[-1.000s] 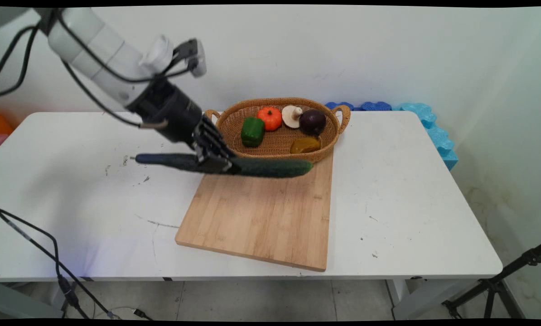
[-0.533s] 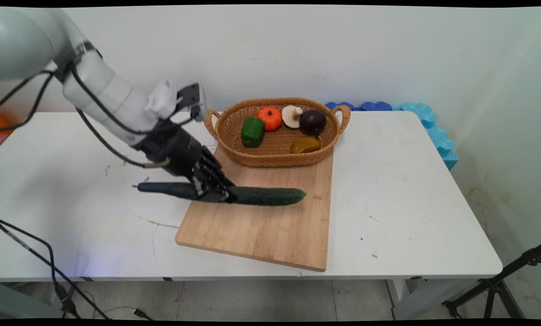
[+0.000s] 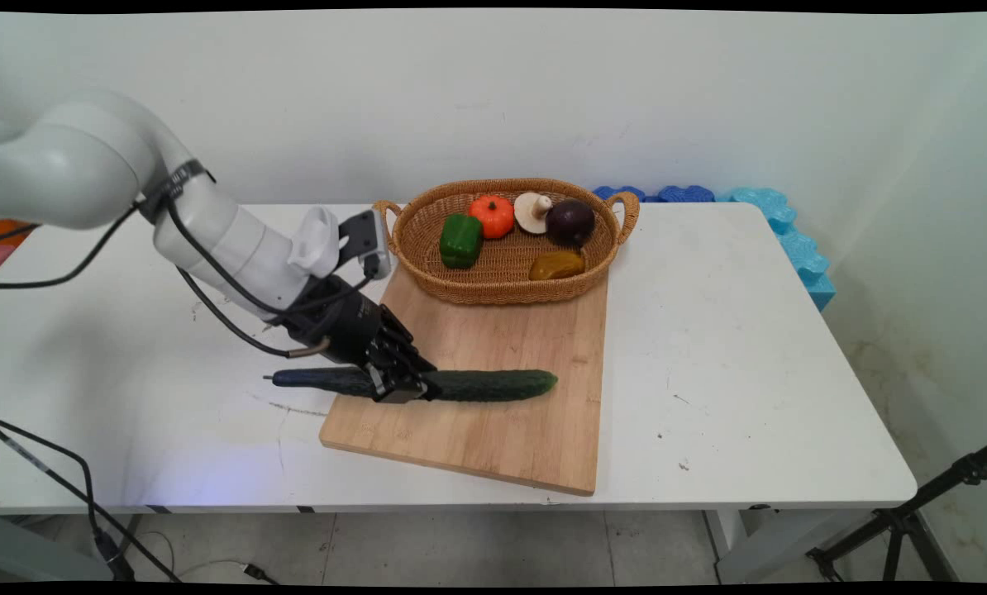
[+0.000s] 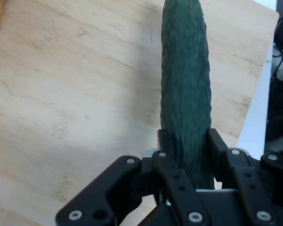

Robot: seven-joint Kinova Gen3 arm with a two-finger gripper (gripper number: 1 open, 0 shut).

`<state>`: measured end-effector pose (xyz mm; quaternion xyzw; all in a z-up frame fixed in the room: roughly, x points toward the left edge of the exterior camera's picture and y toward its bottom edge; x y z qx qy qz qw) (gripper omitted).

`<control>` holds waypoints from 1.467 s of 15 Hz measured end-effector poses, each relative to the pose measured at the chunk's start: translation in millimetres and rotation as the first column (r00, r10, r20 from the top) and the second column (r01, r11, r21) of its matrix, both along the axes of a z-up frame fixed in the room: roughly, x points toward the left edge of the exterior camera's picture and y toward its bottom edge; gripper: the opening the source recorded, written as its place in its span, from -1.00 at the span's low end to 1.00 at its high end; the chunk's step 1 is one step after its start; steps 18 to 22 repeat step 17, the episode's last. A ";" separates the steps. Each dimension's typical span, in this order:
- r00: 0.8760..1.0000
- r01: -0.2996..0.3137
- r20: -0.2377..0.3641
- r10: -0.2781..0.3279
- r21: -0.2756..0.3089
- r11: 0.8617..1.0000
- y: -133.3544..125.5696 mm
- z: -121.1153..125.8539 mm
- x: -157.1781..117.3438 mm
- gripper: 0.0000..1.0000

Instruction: Place the picked object on the cutting board

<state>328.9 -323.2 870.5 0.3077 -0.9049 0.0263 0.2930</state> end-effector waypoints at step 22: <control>1.000 -0.014 -0.028 0.013 -0.040 0.999 -0.8 -43.6 -6.4 1.00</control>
